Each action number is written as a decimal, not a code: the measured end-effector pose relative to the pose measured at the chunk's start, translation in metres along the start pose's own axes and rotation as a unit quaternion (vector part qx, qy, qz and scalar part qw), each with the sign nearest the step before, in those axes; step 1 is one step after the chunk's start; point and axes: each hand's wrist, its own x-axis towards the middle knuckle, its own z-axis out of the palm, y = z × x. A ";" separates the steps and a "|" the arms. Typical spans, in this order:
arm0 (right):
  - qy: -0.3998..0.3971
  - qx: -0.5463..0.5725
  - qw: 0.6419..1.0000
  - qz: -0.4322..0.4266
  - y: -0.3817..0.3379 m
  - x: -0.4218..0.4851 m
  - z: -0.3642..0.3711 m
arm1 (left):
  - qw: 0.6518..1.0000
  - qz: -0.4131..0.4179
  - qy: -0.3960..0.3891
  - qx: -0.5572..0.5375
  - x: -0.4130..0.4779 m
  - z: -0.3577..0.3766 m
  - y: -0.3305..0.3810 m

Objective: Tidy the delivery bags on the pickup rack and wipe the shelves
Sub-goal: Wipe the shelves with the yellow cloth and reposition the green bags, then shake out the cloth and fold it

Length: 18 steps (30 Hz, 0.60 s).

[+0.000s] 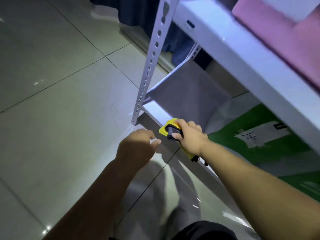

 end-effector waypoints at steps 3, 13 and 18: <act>-0.017 0.085 0.995 -0.042 -0.023 -0.049 -0.047 | 0.996 -0.032 0.012 -0.078 -0.023 -0.057 0.039; 0.016 0.255 0.956 -0.141 -0.095 -0.222 -0.183 | 0.938 -0.133 -0.001 -0.319 -0.097 -0.218 0.164; 0.092 0.316 0.935 -0.134 -0.112 -0.282 -0.224 | 0.924 -0.100 -0.018 -0.369 -0.124 -0.268 0.206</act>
